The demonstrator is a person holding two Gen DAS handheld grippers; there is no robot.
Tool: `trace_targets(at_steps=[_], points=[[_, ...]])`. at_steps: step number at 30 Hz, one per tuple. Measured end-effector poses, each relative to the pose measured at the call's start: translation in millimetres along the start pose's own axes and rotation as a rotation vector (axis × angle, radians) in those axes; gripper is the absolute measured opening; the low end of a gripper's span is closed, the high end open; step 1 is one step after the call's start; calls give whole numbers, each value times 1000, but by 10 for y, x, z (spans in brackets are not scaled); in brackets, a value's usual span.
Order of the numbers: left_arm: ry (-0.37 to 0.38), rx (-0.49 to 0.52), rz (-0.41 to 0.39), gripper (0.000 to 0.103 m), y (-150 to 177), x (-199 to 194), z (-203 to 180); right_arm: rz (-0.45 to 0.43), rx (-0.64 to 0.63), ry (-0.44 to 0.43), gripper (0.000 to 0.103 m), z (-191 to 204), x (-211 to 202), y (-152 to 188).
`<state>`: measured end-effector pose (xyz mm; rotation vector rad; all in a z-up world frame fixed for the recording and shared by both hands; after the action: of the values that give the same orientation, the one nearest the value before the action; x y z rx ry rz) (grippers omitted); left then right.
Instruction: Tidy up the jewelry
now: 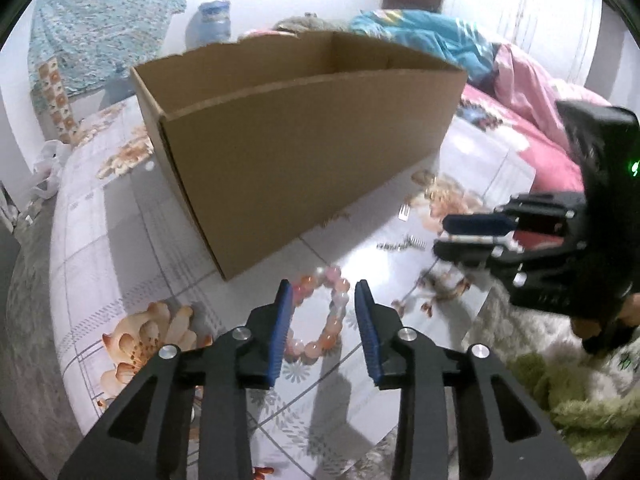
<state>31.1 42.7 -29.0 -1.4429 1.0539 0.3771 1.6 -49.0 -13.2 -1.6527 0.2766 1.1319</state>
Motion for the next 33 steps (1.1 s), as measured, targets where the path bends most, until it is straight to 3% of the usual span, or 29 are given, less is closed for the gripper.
trace_targets(at_steps=[4, 9, 23, 27, 33], points=[[12, -24, -13, 38, 0, -33, -48, -10, 2, 1, 47, 39, -2, -46], [24, -23, 45, 40, -5, 77, -183, -38, 29, 15, 59, -9, -50, -52], [-23, 39, 76, 41, -19, 115, -631, -90, 101, -16, 64, -240, -190, 110], [-44, 52, 91, 41, -12, 140, -703, -109, 126, -20, 73, -299, -216, 133], [-65, 55, 107, 41, -30, 196, -781, -136, 155, -28, 74, -394, -284, 182]])
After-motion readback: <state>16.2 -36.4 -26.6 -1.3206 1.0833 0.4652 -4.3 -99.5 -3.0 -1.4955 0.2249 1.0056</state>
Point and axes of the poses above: each gripper's, at about its wrist camera, not at the fingertips, and x roughly the way its jaws point, z to its left, y to its underside, the point moved 2 cm from there along x, roughly the way its jaws point, and after that the axes turned 10 degrees about -x, right-handed, at the moved point
